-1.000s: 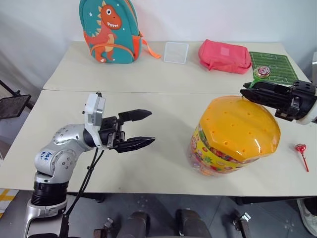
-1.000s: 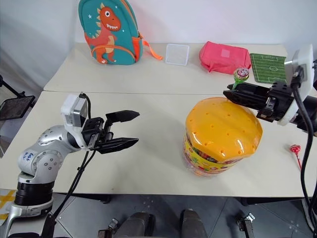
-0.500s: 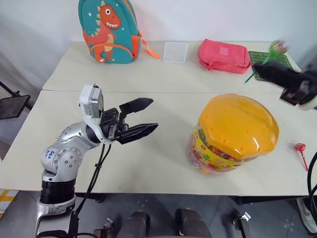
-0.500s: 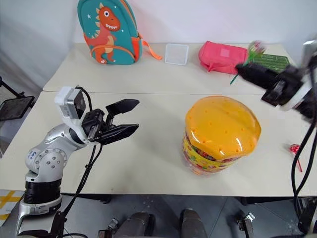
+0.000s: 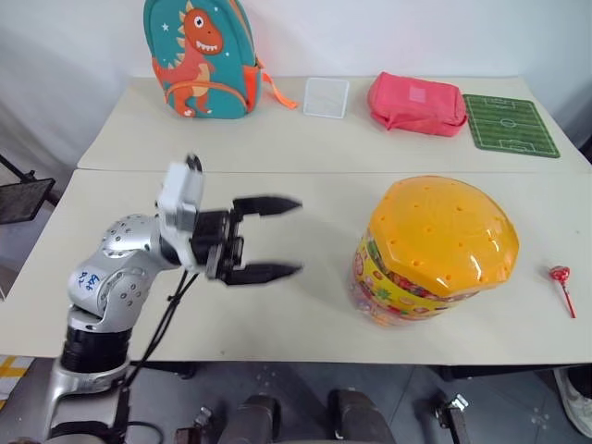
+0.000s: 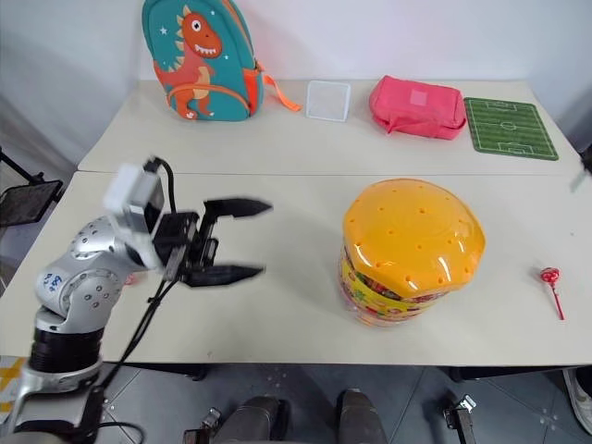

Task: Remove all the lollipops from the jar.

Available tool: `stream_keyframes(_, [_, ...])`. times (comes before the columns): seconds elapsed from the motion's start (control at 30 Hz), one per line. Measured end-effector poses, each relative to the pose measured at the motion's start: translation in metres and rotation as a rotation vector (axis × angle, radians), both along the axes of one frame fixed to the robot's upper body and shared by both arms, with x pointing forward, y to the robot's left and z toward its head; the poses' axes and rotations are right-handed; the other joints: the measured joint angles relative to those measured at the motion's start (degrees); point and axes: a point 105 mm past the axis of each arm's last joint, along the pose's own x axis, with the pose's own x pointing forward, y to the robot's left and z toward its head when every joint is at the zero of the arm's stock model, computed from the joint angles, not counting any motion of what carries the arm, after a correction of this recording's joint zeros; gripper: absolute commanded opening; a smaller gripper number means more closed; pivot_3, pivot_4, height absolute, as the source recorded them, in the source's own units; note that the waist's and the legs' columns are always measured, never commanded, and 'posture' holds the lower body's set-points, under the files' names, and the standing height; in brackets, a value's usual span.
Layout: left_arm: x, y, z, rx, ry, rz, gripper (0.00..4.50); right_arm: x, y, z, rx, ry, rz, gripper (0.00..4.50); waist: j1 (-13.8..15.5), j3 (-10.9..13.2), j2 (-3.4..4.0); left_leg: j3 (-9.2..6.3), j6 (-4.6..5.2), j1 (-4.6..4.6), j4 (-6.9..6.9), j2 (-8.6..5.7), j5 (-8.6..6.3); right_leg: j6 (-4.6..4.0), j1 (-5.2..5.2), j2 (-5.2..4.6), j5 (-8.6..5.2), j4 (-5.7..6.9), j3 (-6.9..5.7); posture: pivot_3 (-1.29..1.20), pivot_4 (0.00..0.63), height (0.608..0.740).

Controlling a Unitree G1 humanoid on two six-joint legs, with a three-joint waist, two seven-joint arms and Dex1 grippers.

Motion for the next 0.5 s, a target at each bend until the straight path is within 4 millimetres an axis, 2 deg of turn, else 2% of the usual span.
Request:
stream_keyframes(0.07, [-0.005, 0.000, -0.011, 0.062, -0.032, -0.045, 4.50, -0.010, -0.015, -0.025, -0.062, 0.123, -0.061, 0.02, -0.1, 0.0, 0.00, 0.08, 0.02, -0.01, 0.01, 0.00, 0.00, 0.00, -0.01, -0.01, 0.00, -0.04, 0.07, 0.00, 0.150, 0.740])
stream_keyframes(0.13, [-0.008, -0.001, -0.020, 0.110, -0.060, -0.082, 4.50, -0.018, -0.020, -0.044, -0.115, 0.220, -0.077, 0.02, -0.1, 0.0, 0.00, 0.09, 0.02, 0.00, 0.01, 0.03, -0.01, 0.00, -0.02, 0.00, 0.00, -0.03, 0.11, 0.00, 0.150, 0.740])
stream_keyframes(0.2, [-0.008, -0.001, -0.026, 0.130, -0.053, -0.094, 4.50, -0.024, -0.016, -0.061, -0.177, 0.299, -0.057, 0.02, -0.1, 0.0, 0.00, 0.02, 0.02, 0.02, 0.00, 0.06, -0.01, 0.00, -0.01, 0.01, 0.00, 0.01, 0.10, 0.00, 0.150, 0.740])
stream_keyframes(0.33, [-0.006, -0.004, -0.032, 0.096, 0.019, -0.058, 4.50, -0.024, -0.005, -0.099, -0.166, 0.347, -0.049, 0.02, 0.0, 0.0, -0.02, -0.01, 0.03, -0.01, 0.07, 0.03, -0.01, 0.03, 0.02, -0.03, 0.02, -0.01, 0.10, 0.00, 0.150, 0.740])
stream_keyframes(0.43, [-0.011, -0.005, -0.039, 0.098, 0.055, -0.047, 4.50, -0.020, -0.007, -0.114, -0.144, 0.342, -0.082, 0.02, 0.0, 0.0, 0.02, -0.01, 0.02, -0.01, 0.06, 0.02, -0.01, 0.03, -0.01, -0.04, 0.02, 0.02, 0.10, 0.00, 0.150, 0.740])
stream_keyframes(0.5, [-0.012, -0.005, -0.041, 0.103, 0.065, -0.045, 4.50, -0.017, -0.009, -0.112, -0.148, 0.327, -0.098, 0.48, 0.0, 0.0, 0.02, -0.02, 0.01, -0.01, 0.07, 0.03, 0.00, 0.03, 0.00, -0.03, 0.02, 0.03, 0.08, 0.00, 0.150, 0.740])
